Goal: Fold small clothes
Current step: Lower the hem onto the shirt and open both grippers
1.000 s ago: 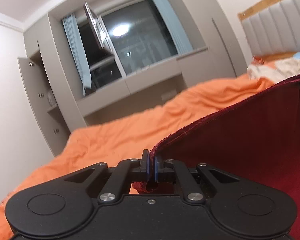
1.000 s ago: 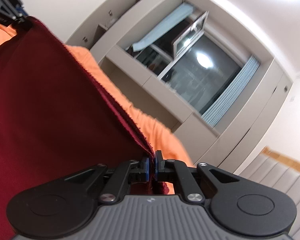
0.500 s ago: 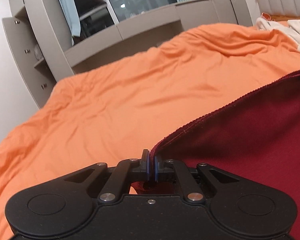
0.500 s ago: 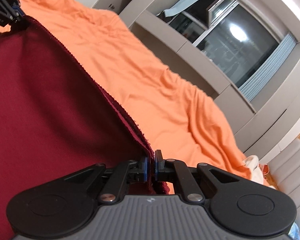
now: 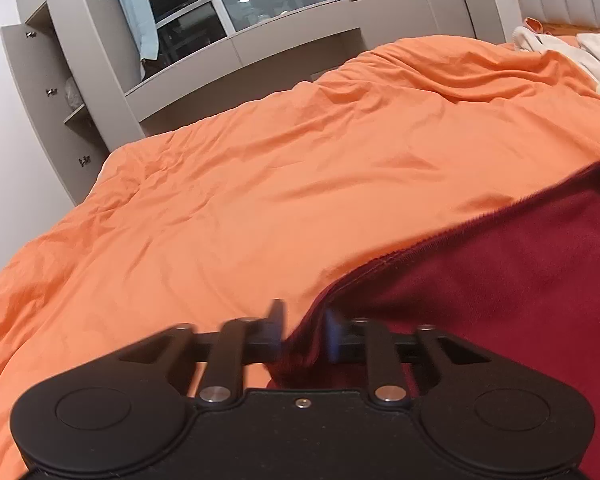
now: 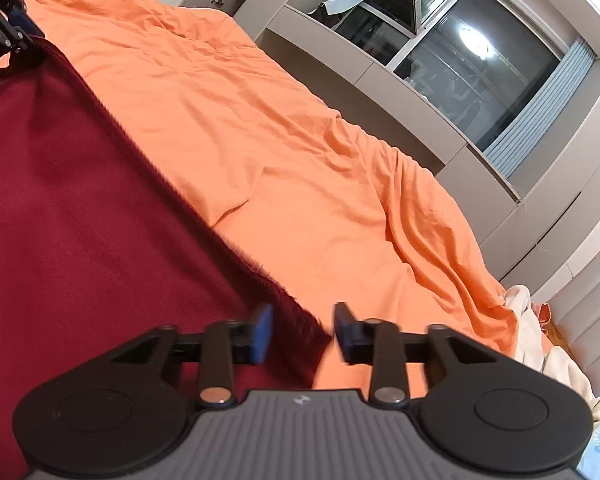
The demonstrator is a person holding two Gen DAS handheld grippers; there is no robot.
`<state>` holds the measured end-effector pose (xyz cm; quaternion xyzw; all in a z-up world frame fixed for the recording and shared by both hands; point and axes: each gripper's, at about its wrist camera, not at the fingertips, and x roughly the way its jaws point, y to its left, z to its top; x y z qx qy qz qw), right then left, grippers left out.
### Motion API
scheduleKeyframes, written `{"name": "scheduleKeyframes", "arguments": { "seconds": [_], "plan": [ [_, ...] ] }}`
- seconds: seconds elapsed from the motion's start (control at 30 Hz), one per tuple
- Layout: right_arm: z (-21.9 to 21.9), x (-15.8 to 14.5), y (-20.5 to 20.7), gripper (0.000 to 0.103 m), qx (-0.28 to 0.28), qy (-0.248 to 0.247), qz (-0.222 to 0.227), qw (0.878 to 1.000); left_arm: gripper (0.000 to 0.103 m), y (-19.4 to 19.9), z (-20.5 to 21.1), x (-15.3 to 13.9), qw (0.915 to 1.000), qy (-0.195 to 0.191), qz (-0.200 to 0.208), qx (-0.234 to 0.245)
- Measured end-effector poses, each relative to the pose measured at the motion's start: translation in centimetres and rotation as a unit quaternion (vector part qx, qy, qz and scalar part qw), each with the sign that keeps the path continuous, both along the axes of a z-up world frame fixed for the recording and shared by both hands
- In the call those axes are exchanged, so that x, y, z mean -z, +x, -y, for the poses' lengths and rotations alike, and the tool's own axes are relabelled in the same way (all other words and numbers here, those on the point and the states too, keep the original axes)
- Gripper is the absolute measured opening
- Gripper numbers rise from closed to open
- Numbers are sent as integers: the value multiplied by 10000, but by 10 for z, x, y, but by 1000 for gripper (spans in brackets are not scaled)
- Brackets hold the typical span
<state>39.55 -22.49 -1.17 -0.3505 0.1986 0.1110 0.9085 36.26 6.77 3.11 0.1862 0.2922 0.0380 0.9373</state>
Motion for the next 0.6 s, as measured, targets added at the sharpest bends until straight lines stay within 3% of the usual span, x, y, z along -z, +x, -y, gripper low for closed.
{"name": "scheduleKeyframes", "arguments": {
  "seconds": [0.03,0.1,0.3,0.37,0.5,0.6],
  "plan": [
    [0,-1,0,53,-4,-1,-5,10000,48,-1,-2,-2,10000,-31,37,-43],
    [1,-1,0,63,6,-11,-5,10000,75,-5,-8,-10,9996,-213,133,-123],
    [3,-5,-7,96,9,-1,126,9999,102,-21,-44,-29,9939,-1012,256,-365],
    [3,-7,-12,102,2,-7,231,9997,102,-27,-61,-30,9894,-1348,217,-500],
    [2,-12,-23,103,-80,-74,305,9995,102,-37,-95,-28,9770,-1971,175,-798],
    [1,-17,-32,103,-113,7,283,9995,102,-41,-109,-20,9693,-2355,-4,-701]
  ]
}}
